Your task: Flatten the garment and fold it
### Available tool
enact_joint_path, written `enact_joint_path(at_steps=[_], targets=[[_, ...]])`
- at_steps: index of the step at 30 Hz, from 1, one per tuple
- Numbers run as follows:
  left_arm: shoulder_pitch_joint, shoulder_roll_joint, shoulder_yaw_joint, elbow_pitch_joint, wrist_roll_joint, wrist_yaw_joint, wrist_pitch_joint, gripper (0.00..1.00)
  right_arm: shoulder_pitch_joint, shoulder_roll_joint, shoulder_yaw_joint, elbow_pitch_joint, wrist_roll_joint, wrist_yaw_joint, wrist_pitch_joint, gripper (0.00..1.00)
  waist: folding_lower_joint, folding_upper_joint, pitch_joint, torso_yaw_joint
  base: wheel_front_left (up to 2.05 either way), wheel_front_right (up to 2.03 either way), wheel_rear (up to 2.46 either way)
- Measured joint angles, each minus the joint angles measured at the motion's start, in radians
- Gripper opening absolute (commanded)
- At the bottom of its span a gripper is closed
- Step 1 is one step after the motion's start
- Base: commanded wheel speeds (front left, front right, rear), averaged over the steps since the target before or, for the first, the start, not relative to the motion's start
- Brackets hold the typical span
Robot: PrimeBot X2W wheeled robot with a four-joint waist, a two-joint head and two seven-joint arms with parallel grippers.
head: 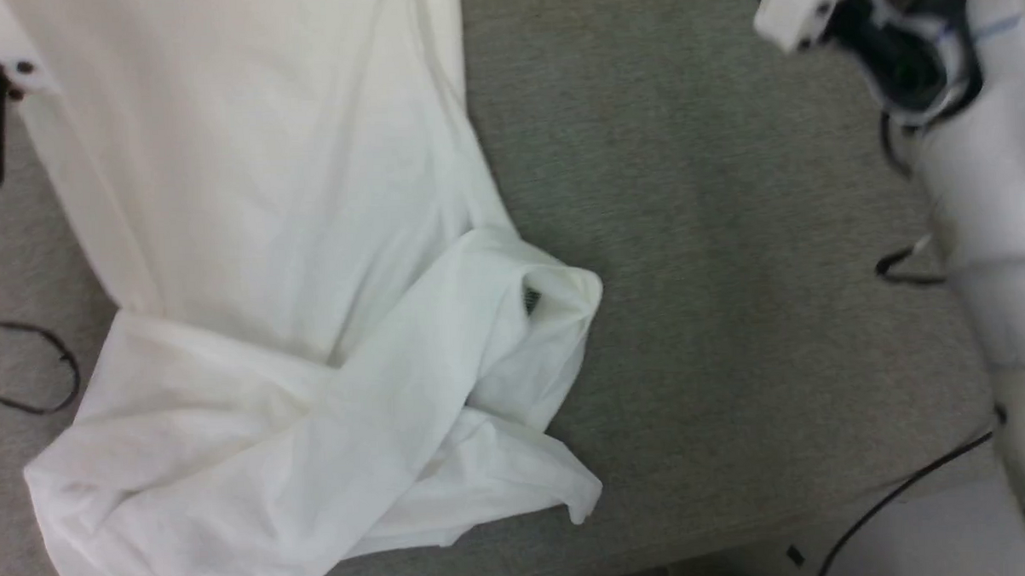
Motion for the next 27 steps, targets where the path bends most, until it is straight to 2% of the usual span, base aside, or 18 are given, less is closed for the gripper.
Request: enact_joint_path(at_steps=[6, 13, 23, 27], targets=[[-0.099, -0.074, -0.049, -0.001, 0.003, -0.009, -0.015, 0.0, -0.258, -0.037, 0.063, 0.242, 0.044, 0.0, 0.111, 1.0, 0.0, 0.0, 0.043, 0.077, 0.0, 0.0, 0.0], [-0.172, -0.157, -0.091, 0.022, 0.005, -0.017, -0.05, 0.0, -0.459, -0.032, 0.123, 0.441, 0.068, 0.0, 0.175, 1.0, 0.0, -0.0001, 0.115, 0.166, 0.0, 0.0, 0.0], [-0.198, -0.217, -0.112, 0.072, -0.009, -0.026, -0.117, 0.0, -0.543, -0.02, 0.25, 0.574, 0.079, 0.0, 0.202, 1.0, 0.0, 0.0, 0.198, 0.282, 0.0, 0.0, 0.0], [-0.198, -0.226, -0.116, 0.085, -0.018, -0.032, -0.127, 0.0, -0.58, -0.028, 0.292, 0.611, 0.084, 0.0, 0.262, 1.0, -0.0004, 0.0, 0.222, 0.31, 0.0, 0.0, 0.0]])
